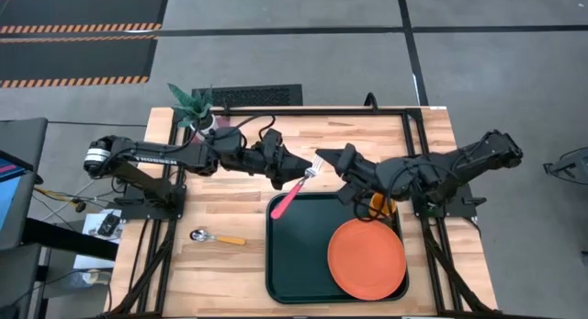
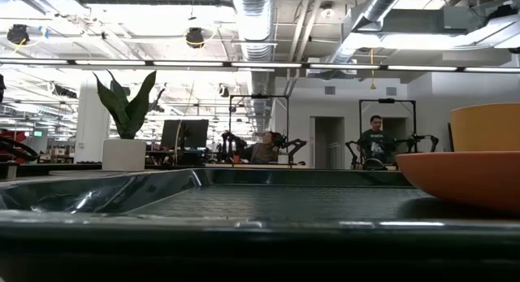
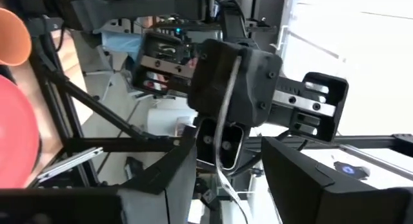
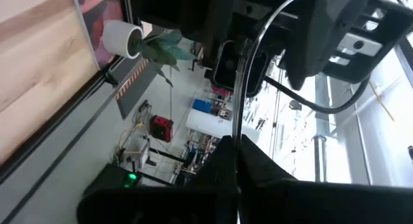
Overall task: Pick and place plate/cup/fork/spoon on tray
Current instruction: Put the pink fork next to the orange plate on the black tray
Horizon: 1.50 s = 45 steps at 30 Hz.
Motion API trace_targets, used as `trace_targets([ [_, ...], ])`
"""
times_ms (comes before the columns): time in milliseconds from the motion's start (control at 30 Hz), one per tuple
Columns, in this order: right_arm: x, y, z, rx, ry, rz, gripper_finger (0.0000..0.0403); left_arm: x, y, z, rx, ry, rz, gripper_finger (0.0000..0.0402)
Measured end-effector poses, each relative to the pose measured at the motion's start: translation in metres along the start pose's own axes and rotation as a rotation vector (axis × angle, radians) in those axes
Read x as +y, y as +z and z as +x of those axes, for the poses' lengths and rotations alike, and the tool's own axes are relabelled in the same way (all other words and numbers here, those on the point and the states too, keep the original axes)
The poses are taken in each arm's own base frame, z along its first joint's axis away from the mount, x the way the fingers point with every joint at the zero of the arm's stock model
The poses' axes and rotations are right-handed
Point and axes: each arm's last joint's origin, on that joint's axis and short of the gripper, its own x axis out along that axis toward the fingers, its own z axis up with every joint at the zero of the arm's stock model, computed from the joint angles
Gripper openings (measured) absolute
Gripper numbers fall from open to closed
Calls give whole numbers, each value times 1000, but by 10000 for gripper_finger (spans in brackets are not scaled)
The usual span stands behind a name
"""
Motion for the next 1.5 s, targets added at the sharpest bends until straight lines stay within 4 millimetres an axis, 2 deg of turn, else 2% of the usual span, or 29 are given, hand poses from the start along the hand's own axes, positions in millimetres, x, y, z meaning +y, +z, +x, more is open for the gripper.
trace_targets([
  [133, 0, -3, 4, -1, 2, 23, 1, -2, -2, 0, 16, -17, -5, 143],
  [533, 0, -3, 5, -22, -1, 16, 1, 1, -2, 0, 6, 12, 5, 11],
  [833, 0, -5, 7, -31, -4, 28, 7, 1, -2, 0, -4, 13, 26, 3],
  [1033, -4, -7, 7, -31, -27, 108, 76, 1, 0, 0, -31, 5, 57, 0],
  [1167, -4, -7, 7, -30, -30, 118, 143, 0, 0, 0, -34, -4, 60, 0],
  [1267, -3, -8, 6, 34, -22, 136, 197, 0, 1, 0, -44, -6, 61, 0],
  [1400, -2, -15, 4, 141, -14, 271, 253, -3, 3, 0, -67, -36, 98, 0],
  [1500, -3, -27, -6, 205, -10, 398, 270, -5, 7, -2, -89, -39, 160, 0],
])
